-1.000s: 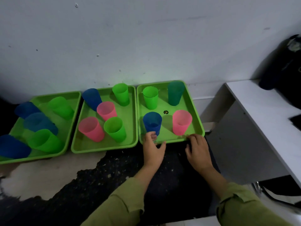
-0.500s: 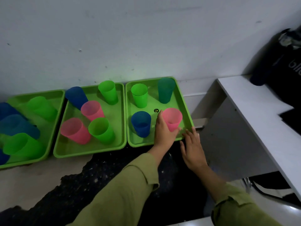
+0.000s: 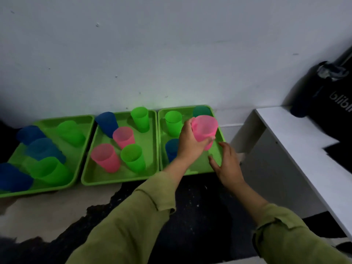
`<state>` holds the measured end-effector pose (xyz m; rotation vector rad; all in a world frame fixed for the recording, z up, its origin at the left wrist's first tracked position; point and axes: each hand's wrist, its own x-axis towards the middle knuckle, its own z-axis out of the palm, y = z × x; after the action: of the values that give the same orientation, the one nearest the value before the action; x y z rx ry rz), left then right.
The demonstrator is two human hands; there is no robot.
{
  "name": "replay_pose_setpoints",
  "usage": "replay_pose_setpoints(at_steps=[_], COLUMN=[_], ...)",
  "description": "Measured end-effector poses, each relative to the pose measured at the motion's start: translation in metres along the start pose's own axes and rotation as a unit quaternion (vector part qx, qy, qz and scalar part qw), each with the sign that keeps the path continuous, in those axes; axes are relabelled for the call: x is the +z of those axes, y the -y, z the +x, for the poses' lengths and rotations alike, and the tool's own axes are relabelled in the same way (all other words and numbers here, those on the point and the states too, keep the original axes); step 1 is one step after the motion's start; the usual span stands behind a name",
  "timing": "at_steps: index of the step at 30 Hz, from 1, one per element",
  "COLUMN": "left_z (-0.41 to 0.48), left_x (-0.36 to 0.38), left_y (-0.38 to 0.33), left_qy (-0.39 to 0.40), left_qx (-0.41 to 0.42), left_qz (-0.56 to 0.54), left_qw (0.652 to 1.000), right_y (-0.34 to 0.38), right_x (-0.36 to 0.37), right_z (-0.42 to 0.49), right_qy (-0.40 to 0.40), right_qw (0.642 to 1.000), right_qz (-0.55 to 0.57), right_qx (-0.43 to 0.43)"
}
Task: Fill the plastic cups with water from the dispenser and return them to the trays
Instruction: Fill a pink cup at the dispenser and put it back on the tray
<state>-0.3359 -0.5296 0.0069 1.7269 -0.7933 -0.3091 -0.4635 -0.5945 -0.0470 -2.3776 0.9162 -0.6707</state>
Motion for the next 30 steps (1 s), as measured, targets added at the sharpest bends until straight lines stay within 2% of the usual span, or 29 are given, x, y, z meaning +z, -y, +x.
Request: replay_pose_setpoints(at_steps=[6, 17, 24, 29, 30], left_z=[-0.004, -0.057, -0.104, -0.144, -0.16], left_x=[-0.088, -0.274, -0.411, -0.503, -0.549], left_y=[-0.016, 0.039, 0.097, 0.139, 0.16], left_qy=[-0.023, -0.048, -0.039, -0.071, -0.081], left_qx=[0.03, 0.011, -0.014, -0.051, -0.067], left_qz=[-0.004, -0.028, -0.033, -0.021, -0.011], left_qw=[0.999, 0.998, 0.999, 0.996, 0.994], right_y=[0.076, 0.247, 0.351, 0.407, 0.44], right_x=[0.009, 0.102, 0.191, 0.246, 0.277], right_z=[0.016, -0.01, -0.061, -0.097, -0.111], right_qy=[-0.021, 0.082, 0.109, 0.112, 0.122], right_qw=[0.996, 0.957, 0.951, 0.95, 0.948], right_qz=[0.052, 0.228, 0.254, 0.263, 0.267], right_qx=[-0.067, -0.16, -0.141, -0.126, -0.12])
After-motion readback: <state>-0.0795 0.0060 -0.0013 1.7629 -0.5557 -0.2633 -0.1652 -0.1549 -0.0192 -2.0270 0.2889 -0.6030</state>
